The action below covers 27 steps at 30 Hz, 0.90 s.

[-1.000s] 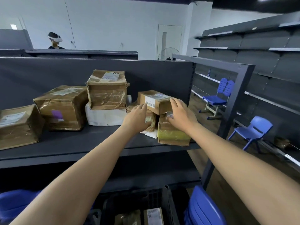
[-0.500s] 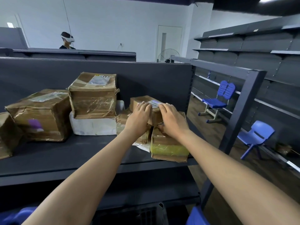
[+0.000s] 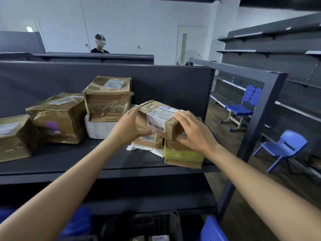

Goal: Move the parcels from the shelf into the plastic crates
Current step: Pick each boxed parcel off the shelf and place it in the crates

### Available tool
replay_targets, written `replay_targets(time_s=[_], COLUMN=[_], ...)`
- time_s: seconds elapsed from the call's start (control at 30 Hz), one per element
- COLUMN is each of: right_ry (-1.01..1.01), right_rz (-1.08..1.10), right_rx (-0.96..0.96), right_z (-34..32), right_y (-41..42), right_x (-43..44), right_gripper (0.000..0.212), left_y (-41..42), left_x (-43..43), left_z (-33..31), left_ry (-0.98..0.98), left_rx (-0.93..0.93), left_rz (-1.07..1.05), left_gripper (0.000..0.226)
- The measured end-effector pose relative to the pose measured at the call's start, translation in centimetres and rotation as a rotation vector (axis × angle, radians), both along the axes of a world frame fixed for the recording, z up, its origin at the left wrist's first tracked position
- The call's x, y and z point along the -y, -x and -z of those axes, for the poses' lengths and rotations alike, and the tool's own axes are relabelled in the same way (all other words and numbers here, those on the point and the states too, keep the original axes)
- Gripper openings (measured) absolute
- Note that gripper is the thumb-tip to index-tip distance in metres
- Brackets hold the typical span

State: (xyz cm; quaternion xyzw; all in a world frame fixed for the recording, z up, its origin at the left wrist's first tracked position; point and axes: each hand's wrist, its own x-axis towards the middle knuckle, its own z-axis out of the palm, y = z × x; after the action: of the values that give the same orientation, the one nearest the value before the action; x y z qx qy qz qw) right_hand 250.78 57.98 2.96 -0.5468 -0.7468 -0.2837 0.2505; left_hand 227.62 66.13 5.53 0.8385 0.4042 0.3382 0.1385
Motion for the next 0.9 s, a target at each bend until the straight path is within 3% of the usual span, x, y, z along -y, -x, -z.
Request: replay_targets(time_s=[0.1, 0.17, 0.23, 0.3, 0.37, 0.47, 0.67, 0.77, 0.83, 0.9], right_ry=[-0.089, -0.107, -0.105, -0.104, -0.11, -0.092, 0.015, 0.1, 0.175, 0.282], right_rz=[-0.085, -0.157, -0.222, -0.284, -0.324, -0.332, -0.212, -0.116, -0.069, -0.039], right_rx=[0.005, -0.008, -0.018, -0.008, 0.021, 0.064, 0.071, -0.184, -0.548, -1.046], right_z=[0.1, 0.3, 0.5, 0.5, 0.6, 0.9, 2.1, 3.4, 4.0, 4.3], right_y=[0.1, 0.5, 1.2, 2.5, 3.8, 5.5, 10.1, 13.2, 15.2, 17.6], right_x=[1.6, 2.5, 3.5, 4.5, 5.4, 6.6, 9.9, 12.1, 13.7, 15.1], right_gripper=[0.069, 0.072, 0.073, 0.071, 0.07, 0.076, 0.082, 0.081, 0.066, 0.047], left_y=[2.9, 4.8, 6.5, 7.7, 8.7, 10.3, 13.9, 16.2, 17.3, 18.6], left_x=[0.5, 0.2, 0.7, 1.7, 2.9, 5.5, 10.5, 12.9, 14.3, 15.9], left_z=[-0.5, -0.3, 0.2, 0.9, 1.3, 1.2, 2.5, 3.4, 4.0, 4.5], left_ry=[0.194, 0.412, 0.696, 0.859, 0.914, 0.948, 0.9, 0.906, 0.891, 0.872], left_rx=[0.262, 0.451, 0.638, 0.761, 0.806, 0.835, 0.959, 1.067, 1.117, 1.135], left_rz=[-0.201, -0.254, -0.193, -0.066, 0.029, 0.082, -0.062, -0.077, -0.073, -0.065], left_gripper=[0.065, 0.06, 0.072, 0.055, 0.038, 0.04, 0.017, 0.014, 0.014, 0.014])
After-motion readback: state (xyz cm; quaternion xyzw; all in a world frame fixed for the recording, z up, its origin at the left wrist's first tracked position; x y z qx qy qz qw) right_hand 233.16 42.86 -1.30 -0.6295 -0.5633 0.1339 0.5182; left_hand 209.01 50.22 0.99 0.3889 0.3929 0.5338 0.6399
